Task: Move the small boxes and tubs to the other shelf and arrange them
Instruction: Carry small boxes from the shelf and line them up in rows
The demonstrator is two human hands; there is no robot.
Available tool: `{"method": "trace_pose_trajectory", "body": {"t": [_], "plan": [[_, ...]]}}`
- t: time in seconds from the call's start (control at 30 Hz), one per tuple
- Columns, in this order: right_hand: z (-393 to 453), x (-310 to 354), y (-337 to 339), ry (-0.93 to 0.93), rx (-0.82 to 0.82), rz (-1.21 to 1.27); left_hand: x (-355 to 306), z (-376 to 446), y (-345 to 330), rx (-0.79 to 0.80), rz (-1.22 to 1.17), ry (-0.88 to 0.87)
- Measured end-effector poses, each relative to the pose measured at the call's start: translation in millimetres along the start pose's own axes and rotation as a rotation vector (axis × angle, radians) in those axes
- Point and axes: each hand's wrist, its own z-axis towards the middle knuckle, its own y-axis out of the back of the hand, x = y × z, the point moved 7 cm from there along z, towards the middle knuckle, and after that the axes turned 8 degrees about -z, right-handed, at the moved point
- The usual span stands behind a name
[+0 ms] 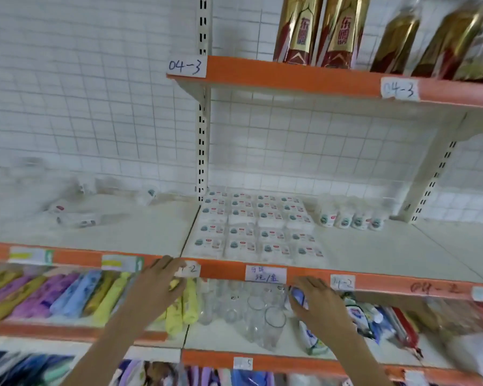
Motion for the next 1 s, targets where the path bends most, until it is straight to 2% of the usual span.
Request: {"method": "trace_pose_trajectory", "body": {"t": [0.17, 0.27, 0.5, 0.63, 0.9, 1.0], "plan": [[-49.3, 29.8, -1.4, 0.105, 0.019, -0.038, -15.9, -79.3, 1.8, 0.088, 0.096, 0.081], [-65.1, 55.2, -16.1, 0.124, 0.104, 0.098, -9.7, -126.4, 23.7, 0.114, 0.156, 0.172], [-57.4, 185.4, -28.6, 0.411, 0.158, 0.177, 39.7, -230.4, 115.7, 0.148, 0.361, 0.464], [-44.4, 279.1, -28.2, 0.562, 0.161, 0.221, 84.7, -281.5, 170.8, 0.116, 0.405, 0.666], [-2.2, 446.2, -33.4, 0.649, 0.151, 0.295, 198.0, -328.9, 258.6, 0.084, 0.459, 0.742], [14.6, 496.6, -30.3, 0.652, 0.132, 0.318, 247.8, -334.4, 282.5, 0.066, 0.397, 0.762]]}}
